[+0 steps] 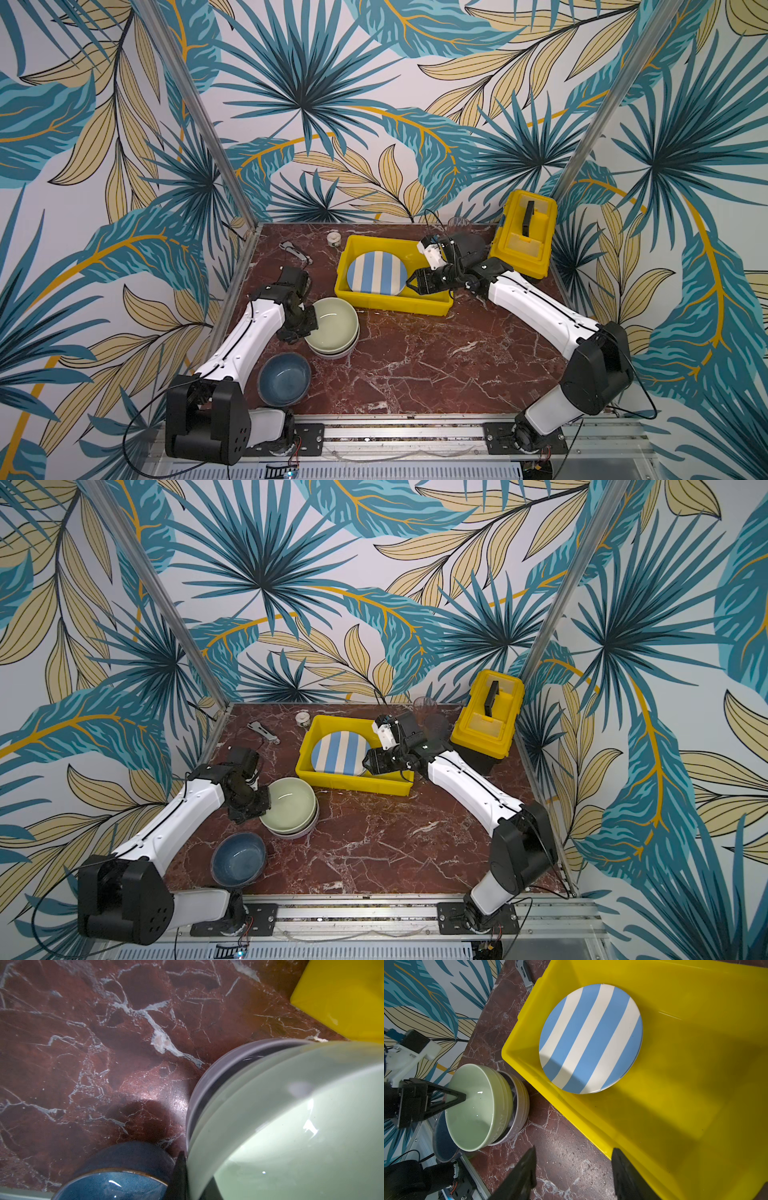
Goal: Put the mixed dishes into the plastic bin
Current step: 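Grip the pale green bowl's rim with the left gripper and lift it, then carry the green bowl with the left gripper over the bin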
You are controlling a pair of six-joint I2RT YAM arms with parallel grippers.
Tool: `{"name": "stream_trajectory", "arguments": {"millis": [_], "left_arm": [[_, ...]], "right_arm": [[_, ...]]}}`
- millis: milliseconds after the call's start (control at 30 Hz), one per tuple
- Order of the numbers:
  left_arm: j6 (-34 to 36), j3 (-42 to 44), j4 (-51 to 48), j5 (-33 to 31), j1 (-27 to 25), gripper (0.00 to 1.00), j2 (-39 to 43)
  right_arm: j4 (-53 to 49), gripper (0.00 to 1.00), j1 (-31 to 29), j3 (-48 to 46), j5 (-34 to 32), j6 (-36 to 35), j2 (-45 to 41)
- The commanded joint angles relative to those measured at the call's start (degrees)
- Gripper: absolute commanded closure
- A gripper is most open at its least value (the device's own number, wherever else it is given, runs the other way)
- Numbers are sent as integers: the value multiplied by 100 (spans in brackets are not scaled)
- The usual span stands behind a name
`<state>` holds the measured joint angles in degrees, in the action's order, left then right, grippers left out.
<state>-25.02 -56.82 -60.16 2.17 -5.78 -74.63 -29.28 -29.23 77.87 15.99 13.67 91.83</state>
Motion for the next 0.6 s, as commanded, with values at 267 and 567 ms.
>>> {"name": "stream_trajectory", "arguments": {"millis": [267,567], "left_arm": [[181,-909,-310,676,24,100,453],[271,-1487,-299,1331,24,100,538]], "right_arm": [[-137,40,29,-193,-36,-97,-225],[-223,40,41,-220,-160,-110,-436]]}}
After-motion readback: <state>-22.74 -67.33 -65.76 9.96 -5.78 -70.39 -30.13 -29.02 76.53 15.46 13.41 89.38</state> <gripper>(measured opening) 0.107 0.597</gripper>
